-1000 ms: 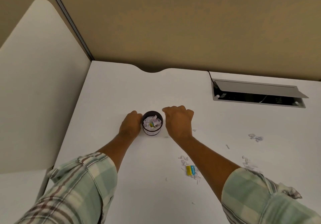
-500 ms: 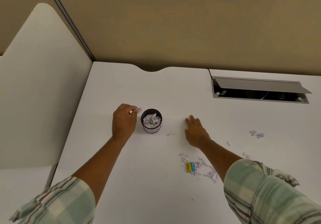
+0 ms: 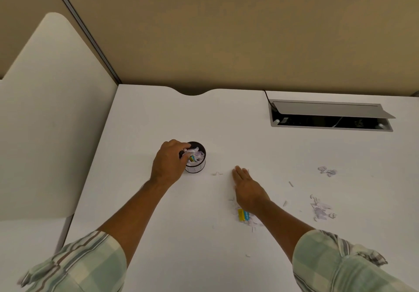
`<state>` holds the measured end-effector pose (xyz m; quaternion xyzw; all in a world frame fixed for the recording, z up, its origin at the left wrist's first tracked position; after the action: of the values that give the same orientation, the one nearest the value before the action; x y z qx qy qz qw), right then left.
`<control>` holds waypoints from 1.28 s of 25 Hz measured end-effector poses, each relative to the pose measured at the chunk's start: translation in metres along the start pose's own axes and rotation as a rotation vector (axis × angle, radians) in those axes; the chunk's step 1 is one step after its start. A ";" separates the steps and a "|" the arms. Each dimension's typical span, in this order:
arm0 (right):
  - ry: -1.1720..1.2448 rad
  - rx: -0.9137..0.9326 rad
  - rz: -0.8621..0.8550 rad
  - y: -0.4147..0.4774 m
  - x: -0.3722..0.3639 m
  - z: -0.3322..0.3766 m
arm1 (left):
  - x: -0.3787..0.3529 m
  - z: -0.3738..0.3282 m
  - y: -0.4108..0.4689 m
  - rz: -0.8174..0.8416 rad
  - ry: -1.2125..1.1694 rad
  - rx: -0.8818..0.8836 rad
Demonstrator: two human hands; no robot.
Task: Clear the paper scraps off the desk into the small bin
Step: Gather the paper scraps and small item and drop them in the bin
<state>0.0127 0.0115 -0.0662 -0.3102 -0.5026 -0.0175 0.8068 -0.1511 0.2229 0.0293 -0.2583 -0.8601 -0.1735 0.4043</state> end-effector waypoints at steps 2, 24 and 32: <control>0.021 0.019 -0.009 -0.008 -0.002 -0.001 | 0.002 0.000 -0.003 0.046 -0.051 0.005; 0.334 -0.497 -0.343 -0.130 -0.018 -0.109 | -0.101 -0.006 -0.159 0.463 -0.117 0.588; 0.329 -0.343 -0.116 -0.101 -0.038 -0.051 | -0.145 -0.060 -0.143 0.573 -0.175 0.520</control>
<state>0.0001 -0.1070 -0.0645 -0.4063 -0.3713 -0.1991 0.8109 -0.1199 0.0333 -0.0601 -0.3907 -0.7996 0.1927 0.4135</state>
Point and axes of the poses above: each hand's wrist, its own y-axis towards the middle knuckle, its own x-axis out of the back of the hand, z = x × y, the point moved 7 cm from there along y, towards the middle knuckle, and after that the axes turned 3 degrees about -z, right-handed, at the moved point
